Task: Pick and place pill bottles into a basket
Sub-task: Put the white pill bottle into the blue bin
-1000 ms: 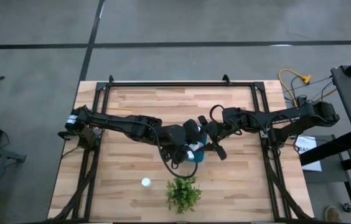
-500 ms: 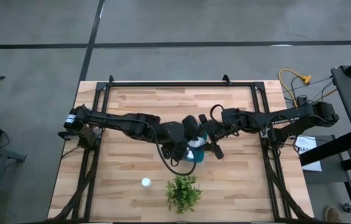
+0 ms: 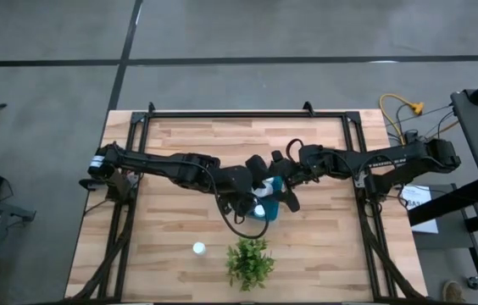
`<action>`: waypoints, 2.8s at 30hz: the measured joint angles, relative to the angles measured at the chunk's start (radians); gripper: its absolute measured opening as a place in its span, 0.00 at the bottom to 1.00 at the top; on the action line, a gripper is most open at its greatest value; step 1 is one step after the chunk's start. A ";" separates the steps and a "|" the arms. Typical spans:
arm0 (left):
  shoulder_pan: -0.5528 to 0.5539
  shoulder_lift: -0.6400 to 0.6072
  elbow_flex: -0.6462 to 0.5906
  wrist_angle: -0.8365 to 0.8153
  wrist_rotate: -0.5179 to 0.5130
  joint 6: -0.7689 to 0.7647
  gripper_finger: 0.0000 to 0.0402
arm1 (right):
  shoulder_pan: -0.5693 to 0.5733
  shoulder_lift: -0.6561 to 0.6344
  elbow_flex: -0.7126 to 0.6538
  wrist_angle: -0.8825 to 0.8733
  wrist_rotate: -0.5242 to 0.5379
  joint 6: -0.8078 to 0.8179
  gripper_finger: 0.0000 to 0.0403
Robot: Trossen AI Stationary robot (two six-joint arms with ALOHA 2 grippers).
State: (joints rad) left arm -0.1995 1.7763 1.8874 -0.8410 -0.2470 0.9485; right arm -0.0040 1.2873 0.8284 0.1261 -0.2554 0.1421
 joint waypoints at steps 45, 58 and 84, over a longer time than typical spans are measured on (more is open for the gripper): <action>0.057 -0.079 -0.048 -0.206 0.066 -0.211 0.37 | -0.048 -0.002 0.002 -0.102 0.019 -0.049 0.70; 0.055 -0.156 -0.179 -0.176 0.100 -0.264 0.37 | -0.133 -0.012 0.002 -0.182 0.057 -0.107 0.44; 0.138 -0.341 -0.573 0.365 0.102 -0.254 0.37 | -0.053 -0.600 -0.141 -0.377 0.051 -0.127 0.02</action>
State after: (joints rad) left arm -0.0619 1.4349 1.3148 -0.4759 -0.1449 0.6949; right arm -0.0570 0.6874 0.6877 -0.2508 -0.2047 0.0146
